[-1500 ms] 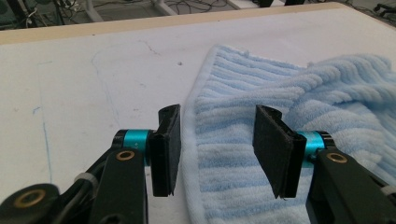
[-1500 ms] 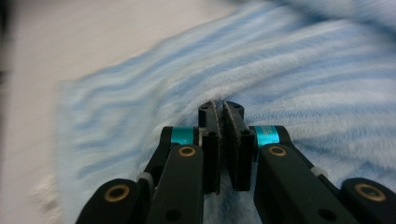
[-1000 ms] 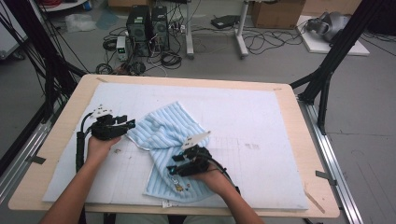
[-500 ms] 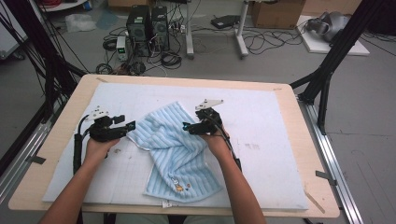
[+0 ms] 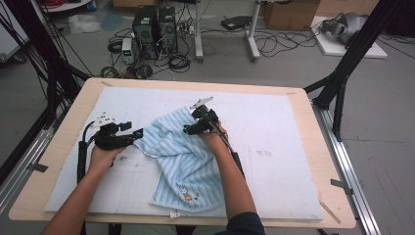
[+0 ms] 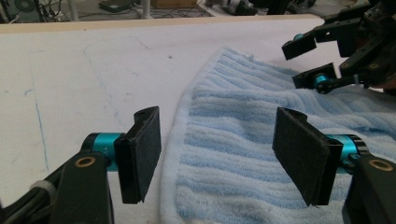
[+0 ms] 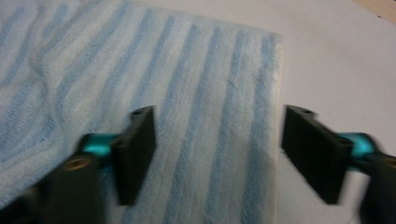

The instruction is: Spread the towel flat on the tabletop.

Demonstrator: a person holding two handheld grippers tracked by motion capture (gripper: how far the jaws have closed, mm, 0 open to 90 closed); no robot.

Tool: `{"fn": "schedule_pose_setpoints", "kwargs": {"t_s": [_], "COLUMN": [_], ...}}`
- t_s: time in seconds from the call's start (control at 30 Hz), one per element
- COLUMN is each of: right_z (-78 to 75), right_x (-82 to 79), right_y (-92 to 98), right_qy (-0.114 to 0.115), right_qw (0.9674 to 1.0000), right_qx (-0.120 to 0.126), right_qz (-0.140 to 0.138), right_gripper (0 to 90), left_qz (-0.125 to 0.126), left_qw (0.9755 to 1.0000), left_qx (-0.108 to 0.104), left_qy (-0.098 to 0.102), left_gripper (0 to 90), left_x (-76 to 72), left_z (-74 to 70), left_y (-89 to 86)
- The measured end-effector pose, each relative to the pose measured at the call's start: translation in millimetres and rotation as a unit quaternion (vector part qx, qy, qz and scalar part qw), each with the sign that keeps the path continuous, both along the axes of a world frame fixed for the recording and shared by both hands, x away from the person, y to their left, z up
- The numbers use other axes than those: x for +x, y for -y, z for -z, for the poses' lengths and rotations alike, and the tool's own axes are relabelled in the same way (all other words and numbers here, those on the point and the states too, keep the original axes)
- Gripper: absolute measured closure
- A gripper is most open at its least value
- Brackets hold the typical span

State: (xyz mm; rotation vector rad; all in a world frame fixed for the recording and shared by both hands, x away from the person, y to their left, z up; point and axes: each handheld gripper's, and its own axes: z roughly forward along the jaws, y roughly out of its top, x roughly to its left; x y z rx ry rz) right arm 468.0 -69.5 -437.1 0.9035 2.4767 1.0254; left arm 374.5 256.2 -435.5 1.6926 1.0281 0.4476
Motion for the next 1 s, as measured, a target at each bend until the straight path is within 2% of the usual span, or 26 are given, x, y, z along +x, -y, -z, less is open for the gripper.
{"fn": "schedule_pose_setpoints", "kwargs": {"t_s": [0.07,0.1,0.13,0.17,0.23,0.27,0.3,0.33,0.43,0.47,0.5,0.53,0.63,0.67,0.77,0.87,0.9,0.93,1.0], "right_z": [3.6,3.6,5.1,5.1,4.4,3.0,1.4,0.4,-2.4,-4.2,-7.9,-7.9,-12.7,-14.0,-15.7,-14.4,-13.8,-13.8,-12.2], "right_x": [1.0,1.0,2.2,2.2,1.4,0.0,-1.4,-1.7,-0.5,-0.1,-0.2,-0.2,0.3,0.7,0.4,-2.5,-3.0,-3.0,-4.1], "right_y": [-3.7,-3.7,-3.4,-3.4,-3.6,-4.2,-4.6,-3.5,6.3,12.4,23.4,23.4,41.6,48.4,67.3,85.6,89.2,89.2,94.3], "right_qy": [0.005,0.005,-0.006,-0.006,-0.018,-0.011,-0.002,0.003,0.006,0.011,0.02,0.02,0.036,0.042,0.06,0.068,0.061,0.061,0.046], "right_qw": [0.9997,0.9997,0.9998,0.9998,0.9998,0.9999,0.9995,0.9992,0.9989,0.9985,0.9973,0.9973,0.993,0.9902,0.9773,0.9657,0.9663,0.9663,0.9729], "right_qx": [-0.021,-0.021,-0.007,-0.007,0.002,-0.011,-0.03,-0.039,-0.044,-0.047,-0.052,-0.052,-0.069,-0.077,-0.114,-0.131,-0.12,-0.12,-0.091], "right_qz": [0.015,0.015,0.016,0.016,0.003,-0.004,-0.004,-0.001,0.018,0.027,0.049,0.049,0.089,0.109,0.168,0.214,0.219,0.219,0.208], "right_gripper": [47.5,47.5,56.9,56.9,73.3,82.6,84.4,85.3,85.7,85.7,85.7,85.7,85.7,85.7,85.6,85.3,83.8,83.8,76.6], "left_qz": [0.001,0.001,0.0,-0.001,-0.002,-0.004,-0.003,-0.003,-0.004,-0.003,-0.003,-0.003,-0.002,-0.003,-0.001,0.001,0.003,0.003,0.006], "left_qw": [1.0,1.0,1.0,1.0,1.0,1.0,1.0,0.9999,0.9999,0.9999,0.9999,0.9999,0.9999,0.9999,0.9999,0.9999,0.9998,0.9998,0.9998], "left_qx": [0.0,0.001,0.001,0.001,-0.001,0.0,0.0,0.0,0.002,0.003,0.003,0.004,0.005,0.005,0.007,0.01,0.011,0.011,0.013], "left_qy": [-0.001,-0.002,-0.002,-0.003,-0.005,-0.007,-0.008,-0.01,-0.009,-0.009,-0.01,-0.011,-0.012,-0.011,-0.013,-0.014,-0.015,-0.015,-0.016], "left_gripper": [33.0,33.0,33.1,33.1,33.4,33.4,33.5,33.5,33.6,33.6,33.6,33.6,33.7,33.7,33.7,33.7,33.7,33.7,33.9], "left_x": [0.1,0.1,0.1,0.2,0.5,0.6,0.9,0.7,0.5,0.6,0.6,0.7,0.7,0.7,0.4,0.8,0.8,0.9,0.9], "left_z": [0.3,0.4,0.6,0.7,1.3,1.7,2.2,2.4,2.5,2.5,2.7,2.8,3.0,3.1,3.3,4.3,4.5,4.7,4.9], "left_y": [0.2,0.2,0.0,-0.2,-0.6,-0.6,-0.7,-0.6,0.3,0.4,0.6,0.6,0.8,1.3,3.0,5.0,5.5,6.0,6.8]}}
